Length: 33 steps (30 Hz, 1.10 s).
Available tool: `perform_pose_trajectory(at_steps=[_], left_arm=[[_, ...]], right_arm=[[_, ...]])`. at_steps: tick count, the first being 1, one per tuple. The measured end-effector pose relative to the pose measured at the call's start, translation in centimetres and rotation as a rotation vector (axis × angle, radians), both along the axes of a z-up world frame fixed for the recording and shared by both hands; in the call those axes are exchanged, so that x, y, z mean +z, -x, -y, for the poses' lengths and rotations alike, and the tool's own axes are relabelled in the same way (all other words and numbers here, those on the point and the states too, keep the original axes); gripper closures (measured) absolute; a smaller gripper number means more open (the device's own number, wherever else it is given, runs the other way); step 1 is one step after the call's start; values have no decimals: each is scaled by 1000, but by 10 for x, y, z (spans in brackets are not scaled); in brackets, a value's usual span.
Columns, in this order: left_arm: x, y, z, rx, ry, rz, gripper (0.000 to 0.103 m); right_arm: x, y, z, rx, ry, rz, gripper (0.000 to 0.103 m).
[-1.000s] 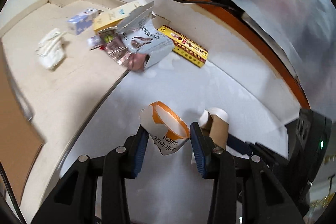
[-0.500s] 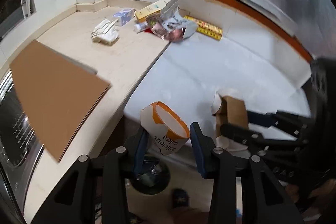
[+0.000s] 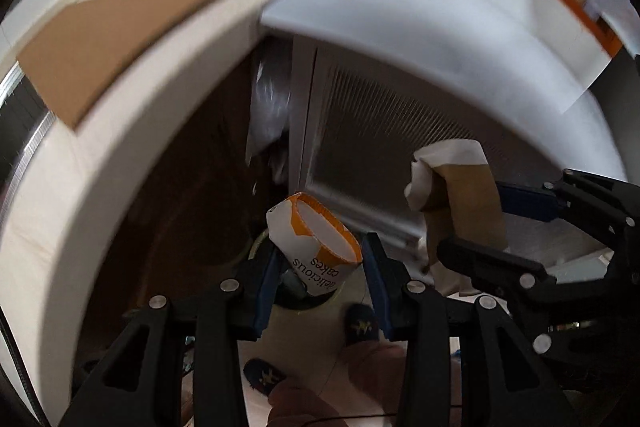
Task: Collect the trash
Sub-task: 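Lower both cups over the floor bin and open both tools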
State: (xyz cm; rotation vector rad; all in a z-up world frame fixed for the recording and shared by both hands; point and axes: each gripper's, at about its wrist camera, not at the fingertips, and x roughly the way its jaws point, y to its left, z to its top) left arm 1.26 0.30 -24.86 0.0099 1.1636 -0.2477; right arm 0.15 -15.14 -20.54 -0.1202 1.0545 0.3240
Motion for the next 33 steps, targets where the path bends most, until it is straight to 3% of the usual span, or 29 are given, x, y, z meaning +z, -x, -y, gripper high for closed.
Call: perform_pose_trajectory(at_steps=[3,13,19,22,24,33], left_arm=[[-30,2,-3,-18,-18,0,64],[-140,-22,-10,-64,-44,-44,63],[-181,-40,-7,-91,-24,-66,62],[-193,-45,-6,-93,-49,-49,54],[-197,-47,-7,-91,-57,-45,33],[-190,-40,-14,-76,-101,13,27]], right_arm=[[-30,3,-3,-27,21,-27,55],[-172,-19,5,-138,37,-132,54],[-231,-35,16,-182,1,-180,53],[-248,-39,18,-202,-9,-185,53],[-257,-41,19,-211,-8,-185,53],[-266,-57,12,-211,-7,-180,51]])
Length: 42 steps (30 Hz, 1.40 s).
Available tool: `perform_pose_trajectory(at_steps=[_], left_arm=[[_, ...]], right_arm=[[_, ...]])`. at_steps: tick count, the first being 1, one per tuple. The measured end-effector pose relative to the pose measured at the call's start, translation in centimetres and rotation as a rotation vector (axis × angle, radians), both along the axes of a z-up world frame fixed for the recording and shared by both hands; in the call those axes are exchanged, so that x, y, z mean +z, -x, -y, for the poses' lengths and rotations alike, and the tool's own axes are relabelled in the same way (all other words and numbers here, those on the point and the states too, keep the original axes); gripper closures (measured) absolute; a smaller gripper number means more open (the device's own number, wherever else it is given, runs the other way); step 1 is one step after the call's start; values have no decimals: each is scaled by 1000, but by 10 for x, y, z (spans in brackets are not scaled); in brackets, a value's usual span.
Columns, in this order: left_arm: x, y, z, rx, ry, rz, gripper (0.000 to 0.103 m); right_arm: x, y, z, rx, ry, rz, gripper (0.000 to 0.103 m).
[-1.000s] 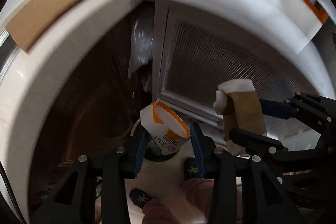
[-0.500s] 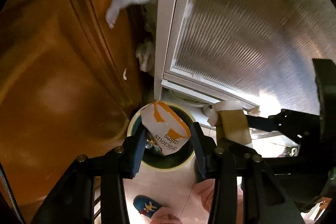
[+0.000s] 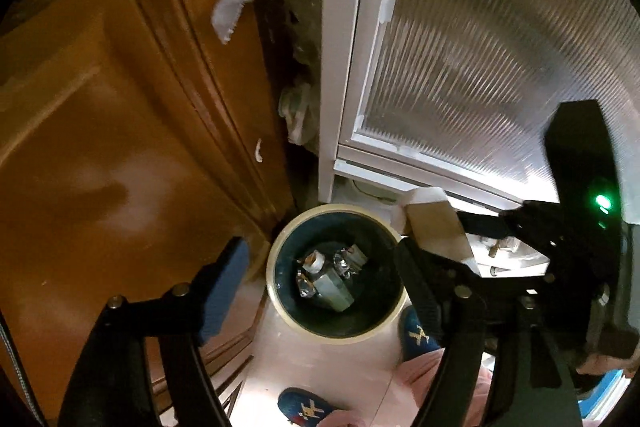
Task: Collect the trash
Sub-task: 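Lower both cups over the floor bin and open both tools, then raise both tools back over the white table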
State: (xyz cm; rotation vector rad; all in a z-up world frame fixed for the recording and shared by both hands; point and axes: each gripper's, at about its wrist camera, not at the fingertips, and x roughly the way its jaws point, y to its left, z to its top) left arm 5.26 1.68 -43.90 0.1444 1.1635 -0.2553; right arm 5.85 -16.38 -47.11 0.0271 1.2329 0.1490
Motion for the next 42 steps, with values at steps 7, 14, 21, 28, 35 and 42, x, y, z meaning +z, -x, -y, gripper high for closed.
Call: perform_pose_trajectory(at_steps=[7,14,21,28,35,42], left_arm=[[18,13,-12,38,15,11,18],[38,24,-20,62,25,18,18],[68,32,-24,74,53,10,18],[120,44,-20,70,83,20,18],[179,56,-23,89,112,46,8],[241,51,-21,91,102,123,1]], right_arm=[[5,-13,-13,22,-5,1,50],[27,-8,-27,51,9,22,42],[62,0,-28,31,7,29,42],[115,13,-33,54,3,39,41],[183,36,-38,138,8,68,41],[256,52,-35,210,-20,141,40]])
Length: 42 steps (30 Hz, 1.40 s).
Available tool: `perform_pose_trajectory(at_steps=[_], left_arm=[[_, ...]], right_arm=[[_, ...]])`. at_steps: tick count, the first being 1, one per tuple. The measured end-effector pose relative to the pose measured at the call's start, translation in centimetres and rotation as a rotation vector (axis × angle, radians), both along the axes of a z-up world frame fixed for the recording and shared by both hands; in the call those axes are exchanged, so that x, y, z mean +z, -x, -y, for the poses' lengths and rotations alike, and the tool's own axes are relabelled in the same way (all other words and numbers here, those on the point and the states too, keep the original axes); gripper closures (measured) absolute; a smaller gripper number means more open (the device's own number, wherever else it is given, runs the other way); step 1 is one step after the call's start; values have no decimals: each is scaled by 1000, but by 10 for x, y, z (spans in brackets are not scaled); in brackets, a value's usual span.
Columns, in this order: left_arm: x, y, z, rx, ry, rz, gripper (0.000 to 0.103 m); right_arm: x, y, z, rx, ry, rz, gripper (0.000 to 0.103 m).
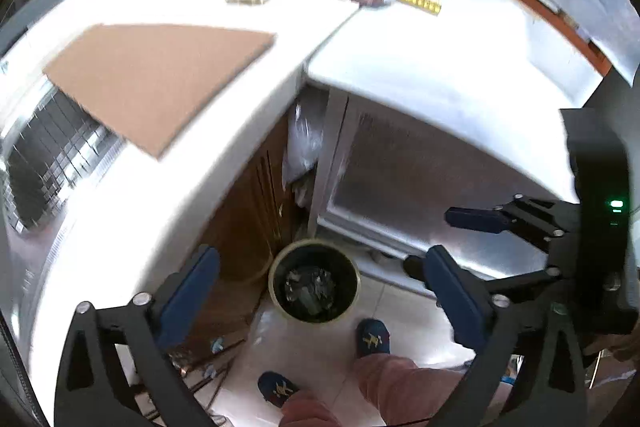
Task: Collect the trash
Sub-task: 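Raise both tools back over the white table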
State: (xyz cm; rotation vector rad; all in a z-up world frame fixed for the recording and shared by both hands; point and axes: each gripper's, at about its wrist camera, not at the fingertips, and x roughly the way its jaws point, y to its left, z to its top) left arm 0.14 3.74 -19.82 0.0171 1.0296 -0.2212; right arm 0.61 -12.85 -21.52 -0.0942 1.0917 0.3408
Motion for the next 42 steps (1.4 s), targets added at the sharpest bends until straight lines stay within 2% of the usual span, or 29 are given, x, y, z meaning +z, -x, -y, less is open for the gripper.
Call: perform_pose_trajectory(at_steps=[5,9,16,20,24,28,32,36,40,42], left_arm=[[45,-15,5,20,-16,57,1],[73,-35,12,45,19,98,1],[122,-76,37,88,51,187,1],[139,-99,61,86,23,217,1],[139,-125,77,100,11,181,1],[129,-150,79,115,52,126,1],[113,-177,79,122,101,63,2],[100,-208,80,119,140,33,7],[87,-246,86,84,126,39,12],[79,-267,87,64,110,37,18]], right_arm=[[65,-5,17,27,-12,115,39],[109,-18,43,-5,-73,192,35],[149,-54,92,-27,-79,305,35],[161,-72,114,-28,-50,345,35],[172,-82,137,-46,-23,367,35],[179,-95,161,-92,-6,393,35],[178,-106,180,-151,-35,389,36],[174,-121,195,-218,-58,362,40],[172,-134,200,-262,-45,356,40],[171,-142,200,-286,-31,355,40]])
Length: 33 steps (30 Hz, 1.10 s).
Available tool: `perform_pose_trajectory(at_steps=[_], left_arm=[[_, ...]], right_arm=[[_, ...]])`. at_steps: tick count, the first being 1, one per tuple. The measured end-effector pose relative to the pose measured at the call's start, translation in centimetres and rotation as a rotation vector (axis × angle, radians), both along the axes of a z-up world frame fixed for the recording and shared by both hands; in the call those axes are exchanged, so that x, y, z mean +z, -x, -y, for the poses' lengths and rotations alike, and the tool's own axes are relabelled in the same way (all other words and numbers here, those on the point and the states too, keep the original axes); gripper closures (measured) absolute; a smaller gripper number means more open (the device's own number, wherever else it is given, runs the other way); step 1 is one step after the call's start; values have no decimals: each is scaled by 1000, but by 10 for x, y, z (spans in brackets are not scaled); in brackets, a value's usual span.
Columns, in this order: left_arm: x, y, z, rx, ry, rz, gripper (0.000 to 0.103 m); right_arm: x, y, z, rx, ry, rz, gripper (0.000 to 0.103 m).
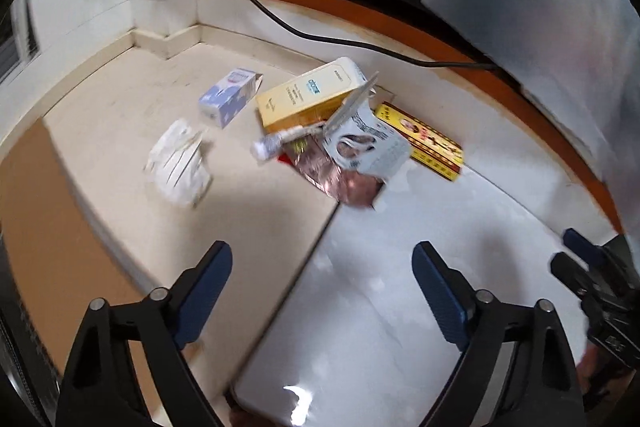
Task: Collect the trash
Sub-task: 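Raise both tools back over the white table, then grasp the white-silver foil bag with the left tool while the right tool grasps the yellow-red box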
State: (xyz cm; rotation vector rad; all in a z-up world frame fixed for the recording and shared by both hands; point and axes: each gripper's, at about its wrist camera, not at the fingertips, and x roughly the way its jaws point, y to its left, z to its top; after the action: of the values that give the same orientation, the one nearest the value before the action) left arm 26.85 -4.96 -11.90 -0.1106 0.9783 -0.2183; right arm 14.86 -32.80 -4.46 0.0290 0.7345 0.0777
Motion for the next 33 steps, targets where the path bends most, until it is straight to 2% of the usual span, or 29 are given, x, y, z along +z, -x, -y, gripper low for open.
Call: perform_pose_trajectory(at_steps=[3,7,11,15,19,20,22,25,28,33], left_arm=[[-16,-37,2,-39,12,-23,28],[-31,-75,4,-75,29,-32,28],[-49,-108,-1,-82,78,-55,30],[-65,-129,-2,-104,127,-77,45],[-73,-138,4,-143,148,-68,46],[-73,-139,6,-152,149,-63,49],[-75,-141,13,-183,145,-51,59],[-78,-144,22,-212,150,-53,86],[-77,-143,31,-248,170,-40,90],[-66,-122,35,-256,139,-1,98]], right_arm=[[-5,-21,-3,-40,24,-11,40],[-16,-57,-7,-80,65,-33,40],[-31,-87,-5,-106,96,-63,40],[-42,-106,-4,-110,112,-73,40],[-49,-117,-5,-104,145,-74,40],[-50,-119,-6,-99,153,-72,40],[-50,-123,-7,-91,177,-66,40],[-50,-130,-10,-72,221,-56,40],[-51,-138,-10,-52,251,-54,40],[-59,-158,-11,-18,327,-66,40]])
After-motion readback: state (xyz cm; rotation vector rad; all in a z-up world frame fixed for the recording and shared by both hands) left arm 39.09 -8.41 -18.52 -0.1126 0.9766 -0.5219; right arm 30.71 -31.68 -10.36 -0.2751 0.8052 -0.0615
